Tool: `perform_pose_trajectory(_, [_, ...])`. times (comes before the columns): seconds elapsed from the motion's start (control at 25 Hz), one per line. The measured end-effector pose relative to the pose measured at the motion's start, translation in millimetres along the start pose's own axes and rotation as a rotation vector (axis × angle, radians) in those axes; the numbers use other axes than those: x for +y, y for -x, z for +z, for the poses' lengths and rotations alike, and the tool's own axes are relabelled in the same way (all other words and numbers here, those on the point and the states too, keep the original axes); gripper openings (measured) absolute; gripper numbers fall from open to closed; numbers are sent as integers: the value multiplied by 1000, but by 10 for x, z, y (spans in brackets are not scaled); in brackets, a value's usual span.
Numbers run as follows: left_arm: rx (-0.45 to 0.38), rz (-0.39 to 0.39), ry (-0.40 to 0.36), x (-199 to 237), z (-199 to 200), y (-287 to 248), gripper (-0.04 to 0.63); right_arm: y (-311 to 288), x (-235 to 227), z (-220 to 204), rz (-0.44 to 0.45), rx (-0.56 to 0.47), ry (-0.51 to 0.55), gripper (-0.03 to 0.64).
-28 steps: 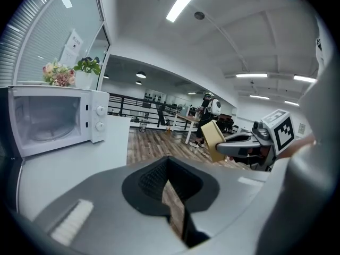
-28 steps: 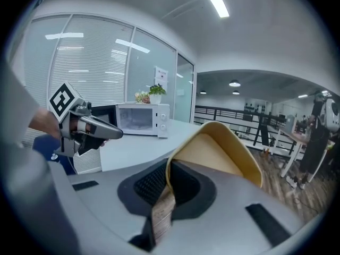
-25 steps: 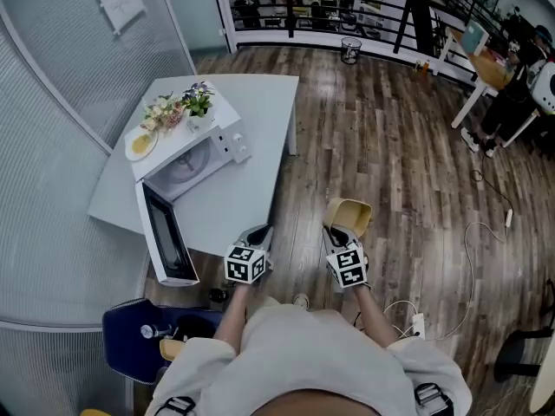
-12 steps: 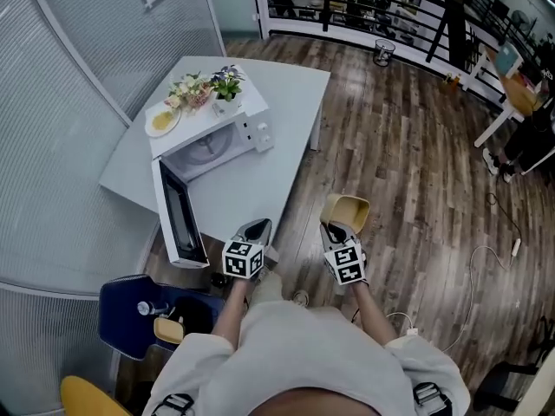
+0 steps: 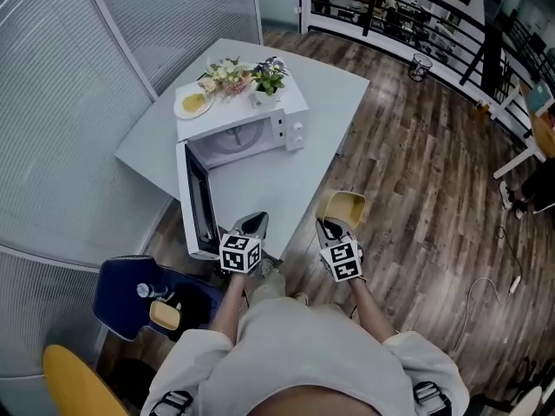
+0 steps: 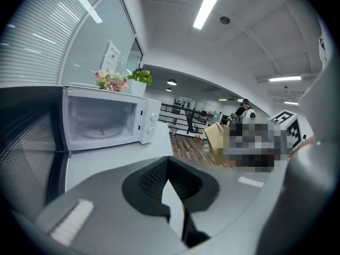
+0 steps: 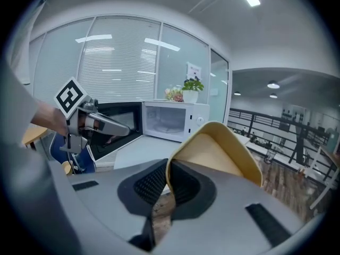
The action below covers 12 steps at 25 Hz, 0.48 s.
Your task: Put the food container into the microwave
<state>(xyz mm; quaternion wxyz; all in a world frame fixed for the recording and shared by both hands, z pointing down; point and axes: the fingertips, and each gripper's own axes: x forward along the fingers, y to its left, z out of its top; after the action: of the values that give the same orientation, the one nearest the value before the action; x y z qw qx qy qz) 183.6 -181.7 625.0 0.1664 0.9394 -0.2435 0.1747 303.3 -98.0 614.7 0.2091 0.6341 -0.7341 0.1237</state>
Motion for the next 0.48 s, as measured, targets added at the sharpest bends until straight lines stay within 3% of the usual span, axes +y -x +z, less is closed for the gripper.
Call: perform_pose_trajectory(0.48, [-37, 46, 39, 619, 241, -248, 11, -732, 152, 430, 100, -7, 71, 23])
